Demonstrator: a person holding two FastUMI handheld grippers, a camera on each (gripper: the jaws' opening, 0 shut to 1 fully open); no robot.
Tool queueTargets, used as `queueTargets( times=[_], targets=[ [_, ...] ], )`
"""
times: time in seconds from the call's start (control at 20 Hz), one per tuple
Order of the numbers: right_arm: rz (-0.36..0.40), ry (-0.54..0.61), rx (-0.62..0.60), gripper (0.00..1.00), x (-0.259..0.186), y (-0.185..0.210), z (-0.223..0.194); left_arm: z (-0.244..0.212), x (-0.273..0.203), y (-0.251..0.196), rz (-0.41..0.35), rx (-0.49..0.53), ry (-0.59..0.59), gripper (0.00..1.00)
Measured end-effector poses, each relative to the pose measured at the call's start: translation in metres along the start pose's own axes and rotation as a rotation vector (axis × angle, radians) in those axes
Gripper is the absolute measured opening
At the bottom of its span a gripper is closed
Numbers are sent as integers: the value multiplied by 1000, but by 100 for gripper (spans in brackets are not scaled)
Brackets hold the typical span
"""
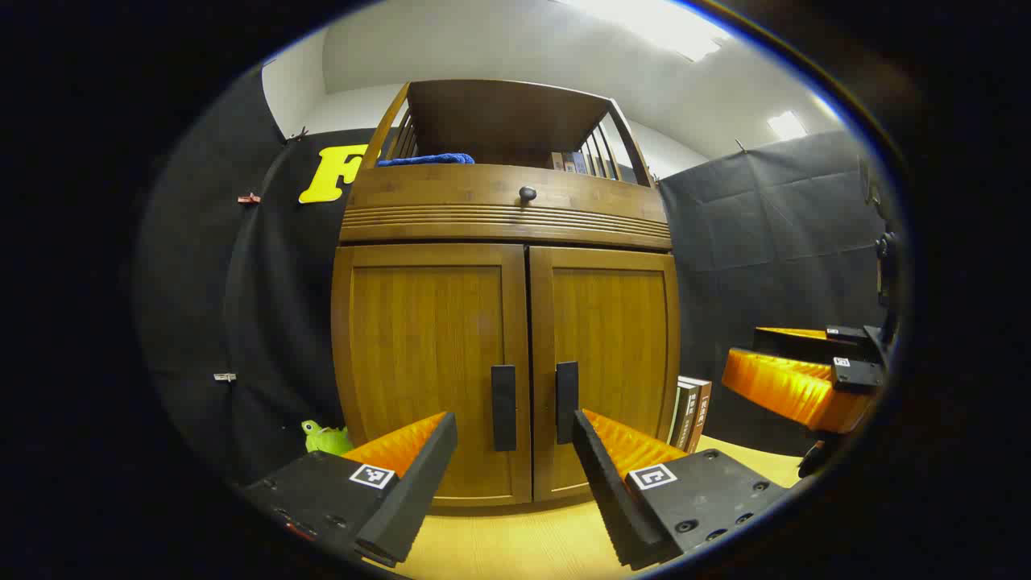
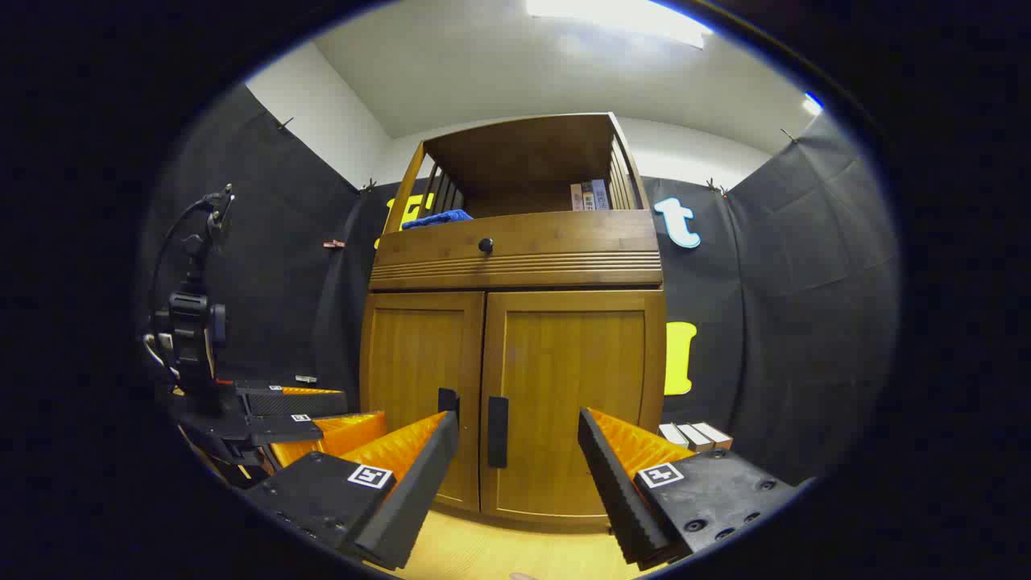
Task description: Open the right door of the double-door shoe cabinet with the right hand, and open the left door with the left hand.
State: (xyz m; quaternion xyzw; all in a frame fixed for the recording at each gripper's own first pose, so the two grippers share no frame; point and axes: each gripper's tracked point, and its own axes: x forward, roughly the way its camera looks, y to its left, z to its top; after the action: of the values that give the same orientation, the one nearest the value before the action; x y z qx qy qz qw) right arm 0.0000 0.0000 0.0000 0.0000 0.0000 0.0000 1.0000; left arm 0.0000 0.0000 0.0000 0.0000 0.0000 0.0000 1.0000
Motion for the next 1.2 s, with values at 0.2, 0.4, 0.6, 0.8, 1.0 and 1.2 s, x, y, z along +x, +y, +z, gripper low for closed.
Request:
queueTargets(
  times=[0.2,0.4,0.6,0.8,1.0,1.2],
  targets=[
    [11,15,12,95,-2,3,-3,-1,2,-1,-8,-4,11,90],
    [-1,13,8,95,-1,2,-3,-1,4,3,-9,-15,9,90],
    [10,38,14,95,1,6,-11,-5,8,6,-1,-11,15,90],
    [10,40,21,95,5,6,-12,-4,12,5,-8,-18,19,90],
    [9,26,28,94,11,4,-10,-3,14,9,2,-18,9,90],
    [6,34,44,94,19,1,-14,-2,14,11,-8,-31,9,90]
  ],
)
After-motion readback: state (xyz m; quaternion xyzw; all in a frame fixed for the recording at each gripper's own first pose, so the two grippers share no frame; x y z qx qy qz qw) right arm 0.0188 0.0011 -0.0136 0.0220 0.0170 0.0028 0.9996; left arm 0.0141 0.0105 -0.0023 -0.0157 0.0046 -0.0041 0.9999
